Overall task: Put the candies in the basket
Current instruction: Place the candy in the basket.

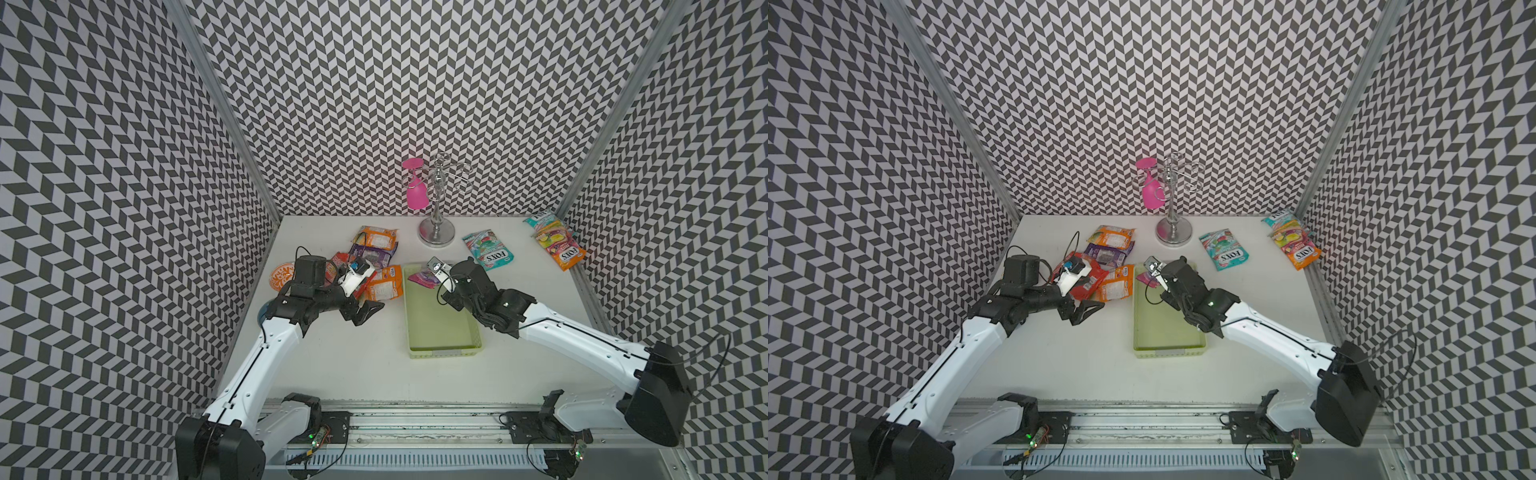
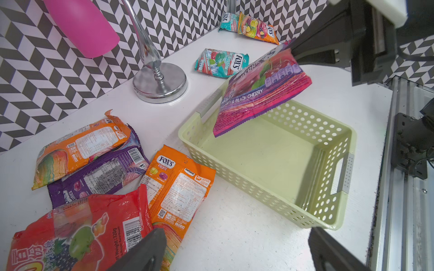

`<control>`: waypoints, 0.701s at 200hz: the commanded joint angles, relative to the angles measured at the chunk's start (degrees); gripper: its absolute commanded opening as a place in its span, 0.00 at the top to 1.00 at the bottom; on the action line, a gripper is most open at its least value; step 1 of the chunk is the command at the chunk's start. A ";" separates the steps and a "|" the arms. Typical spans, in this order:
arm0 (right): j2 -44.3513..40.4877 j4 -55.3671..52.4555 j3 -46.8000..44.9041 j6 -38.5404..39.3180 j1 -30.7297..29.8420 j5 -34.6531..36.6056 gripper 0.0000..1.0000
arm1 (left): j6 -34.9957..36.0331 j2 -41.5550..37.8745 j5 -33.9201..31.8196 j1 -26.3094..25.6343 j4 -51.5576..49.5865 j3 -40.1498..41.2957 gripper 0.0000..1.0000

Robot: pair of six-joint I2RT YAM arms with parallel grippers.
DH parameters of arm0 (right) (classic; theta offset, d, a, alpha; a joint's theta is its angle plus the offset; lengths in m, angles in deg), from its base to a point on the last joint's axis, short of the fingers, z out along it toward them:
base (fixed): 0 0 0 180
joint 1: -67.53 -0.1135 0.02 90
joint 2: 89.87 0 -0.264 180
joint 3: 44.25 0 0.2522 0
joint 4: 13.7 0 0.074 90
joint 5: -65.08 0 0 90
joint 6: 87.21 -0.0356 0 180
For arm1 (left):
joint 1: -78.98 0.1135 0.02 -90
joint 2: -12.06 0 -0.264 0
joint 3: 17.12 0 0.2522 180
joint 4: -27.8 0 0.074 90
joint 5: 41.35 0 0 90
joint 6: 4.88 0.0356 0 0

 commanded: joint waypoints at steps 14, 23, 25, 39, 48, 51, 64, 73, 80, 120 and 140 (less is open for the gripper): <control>1.87 4.83 0.24 -4.40 -0.29 1.29 1.00 | -0.02 -0.06 1.21 0.44 0.70 -1.26 0.01; 2.59 4.76 0.20 -5.47 -0.30 2.00 1.00 | -0.11 0.18 0.87 0.53 0.53 -1.56 0.01; 2.78 4.81 0.23 -5.74 -0.27 2.17 1.00 | -0.18 0.21 0.83 0.53 0.47 -1.67 0.01; 3.99 5.70 -0.15 -6.77 -0.35 2.57 1.00 | -0.29 0.23 1.14 0.63 0.46 -1.75 0.01; 4.91 6.37 -0.37 -7.04 -0.35 2.06 1.00 | -0.31 0.14 1.41 0.57 0.74 -1.39 0.01; 5.28 6.54 -0.37 -7.13 -0.35 2.00 1.00 | -0.29 0.14 1.49 0.61 0.84 -1.29 0.01; 6.78 6.76 -0.05 -7.63 -0.34 2.05 1.00 | -0.21 0.27 1.44 0.68 0.93 -1.14 0.01; 7.89 6.75 0.23 -8.04 -0.31 2.60 1.00 | -0.34 0.53 1.04 0.70 0.78 -1.50 0.01; 8.63 6.96 0.41 -8.40 -0.29 3.07 1.00 | -0.46 0.66 0.99 0.70 0.57 -1.87 0.01; 13.06 8.21 2.44 -10.89 -0.27 4.99 1.00 | -0.50 0.56 0.10 0.70 1.21 -1.08 0.01; 14.83 8.62 3.08 -12.46 -0.26 6.87 1.00 | -0.84 0.69 -0.08 0.70 0.90 -1.71 0.01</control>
